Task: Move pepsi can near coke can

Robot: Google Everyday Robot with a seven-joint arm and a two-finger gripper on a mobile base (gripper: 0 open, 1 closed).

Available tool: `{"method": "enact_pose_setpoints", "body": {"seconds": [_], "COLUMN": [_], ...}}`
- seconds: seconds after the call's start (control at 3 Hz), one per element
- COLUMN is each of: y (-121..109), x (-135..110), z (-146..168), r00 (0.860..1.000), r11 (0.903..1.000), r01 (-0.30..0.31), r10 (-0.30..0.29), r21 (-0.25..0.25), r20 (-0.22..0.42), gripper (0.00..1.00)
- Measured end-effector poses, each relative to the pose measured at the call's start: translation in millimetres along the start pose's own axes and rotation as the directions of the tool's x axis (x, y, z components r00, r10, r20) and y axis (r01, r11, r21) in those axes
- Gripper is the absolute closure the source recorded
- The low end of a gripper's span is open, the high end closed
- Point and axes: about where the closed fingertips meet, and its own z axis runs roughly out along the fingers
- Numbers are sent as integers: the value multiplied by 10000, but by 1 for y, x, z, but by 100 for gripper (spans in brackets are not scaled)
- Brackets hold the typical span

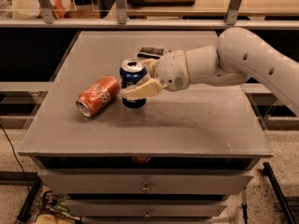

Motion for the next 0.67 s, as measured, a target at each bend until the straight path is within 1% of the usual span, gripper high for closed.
{"method": "enact_pose_setpoints", "body": {"seconds": [0.33,0.67], "y": [1,3], "x": [5,9], "z": [8,14], "r00": [9999,9997], "r11": [9997,9992], "r01": [-48,-68], "r10": [45,59], "r21": [-223,-398], "r20": [-147,-231], "gripper": [84,60]}}
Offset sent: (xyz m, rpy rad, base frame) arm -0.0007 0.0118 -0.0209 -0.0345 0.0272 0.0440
